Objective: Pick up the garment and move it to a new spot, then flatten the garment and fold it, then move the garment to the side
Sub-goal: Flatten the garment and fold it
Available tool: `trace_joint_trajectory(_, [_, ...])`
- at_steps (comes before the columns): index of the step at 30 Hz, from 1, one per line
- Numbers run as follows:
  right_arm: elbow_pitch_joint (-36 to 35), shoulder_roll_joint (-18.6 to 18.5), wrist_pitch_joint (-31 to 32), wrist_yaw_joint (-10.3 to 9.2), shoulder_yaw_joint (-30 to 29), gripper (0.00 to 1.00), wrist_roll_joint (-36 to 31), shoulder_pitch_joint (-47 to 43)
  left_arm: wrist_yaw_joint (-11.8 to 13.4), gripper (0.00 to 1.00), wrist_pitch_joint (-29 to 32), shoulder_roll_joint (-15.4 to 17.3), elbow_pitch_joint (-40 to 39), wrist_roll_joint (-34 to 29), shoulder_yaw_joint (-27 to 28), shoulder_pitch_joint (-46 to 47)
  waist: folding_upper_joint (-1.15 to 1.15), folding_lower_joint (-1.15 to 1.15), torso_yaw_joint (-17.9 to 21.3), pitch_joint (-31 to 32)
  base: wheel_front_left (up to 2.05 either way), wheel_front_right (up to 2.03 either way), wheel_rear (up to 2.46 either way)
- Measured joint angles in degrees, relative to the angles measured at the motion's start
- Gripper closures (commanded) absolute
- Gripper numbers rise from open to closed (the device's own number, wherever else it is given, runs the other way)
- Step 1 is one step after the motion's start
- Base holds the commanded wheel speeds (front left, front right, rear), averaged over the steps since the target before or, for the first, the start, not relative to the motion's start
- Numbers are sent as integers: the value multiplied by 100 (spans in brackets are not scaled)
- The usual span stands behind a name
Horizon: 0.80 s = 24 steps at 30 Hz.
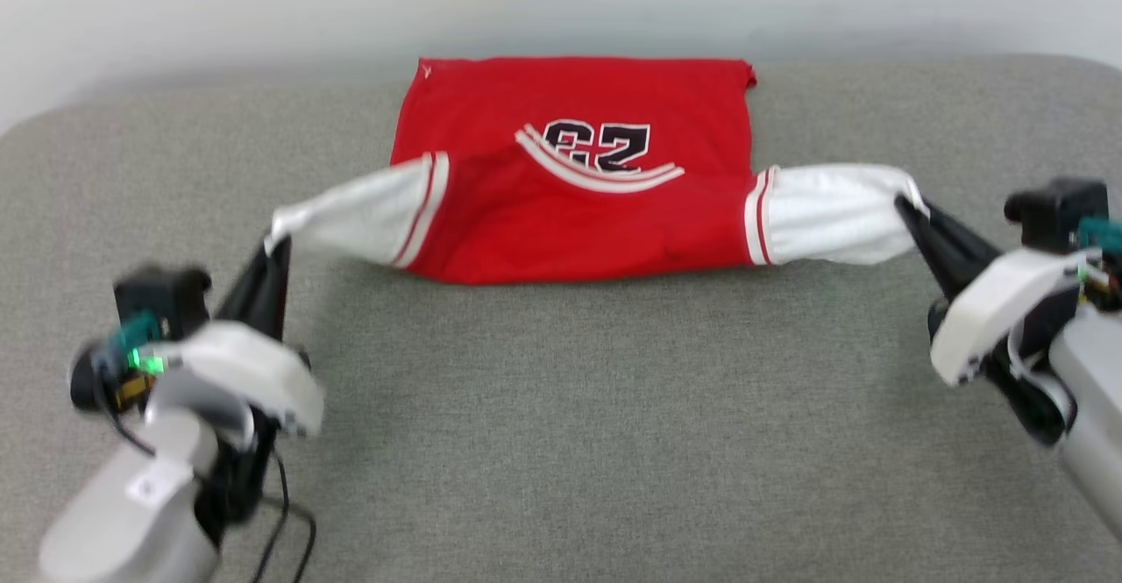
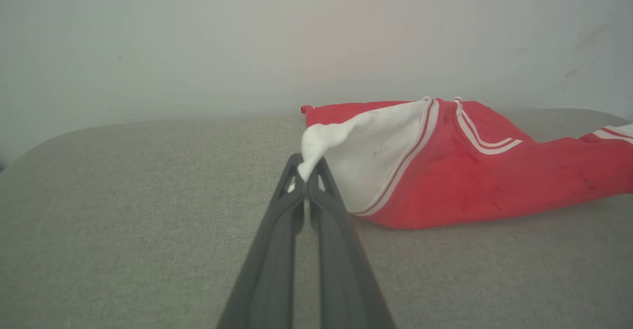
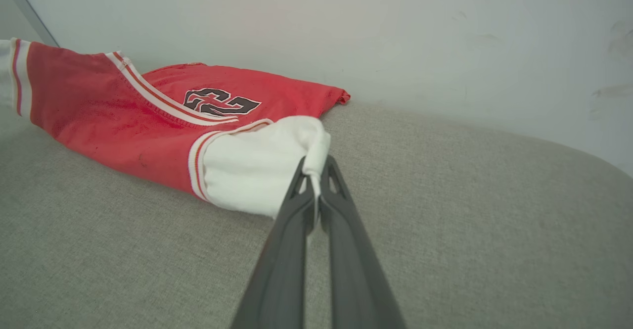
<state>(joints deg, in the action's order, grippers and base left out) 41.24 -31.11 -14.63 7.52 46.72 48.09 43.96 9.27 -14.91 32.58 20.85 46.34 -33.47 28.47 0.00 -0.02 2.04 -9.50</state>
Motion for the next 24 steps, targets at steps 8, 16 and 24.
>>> trace_joint_trajectory(8, [-374,-271,-31,0,-288,100,136,-1257,413,100,-7,116,-626,335,175,-1621,0,0,28,433,0,0,0])
trace_joint_trajectory(16, [-708,-441,-40,0,-888,100,107,-2530,535,100,-7,70,-862,539,466,-2653,0,0,-9,733,0,0,0])
trace_joint_trajectory(24, [-976,-433,-41,2,-1596,100,-51,-3752,588,100,-7,-60,-934,559,738,-3467,0,1,-36,859,0,0,0])
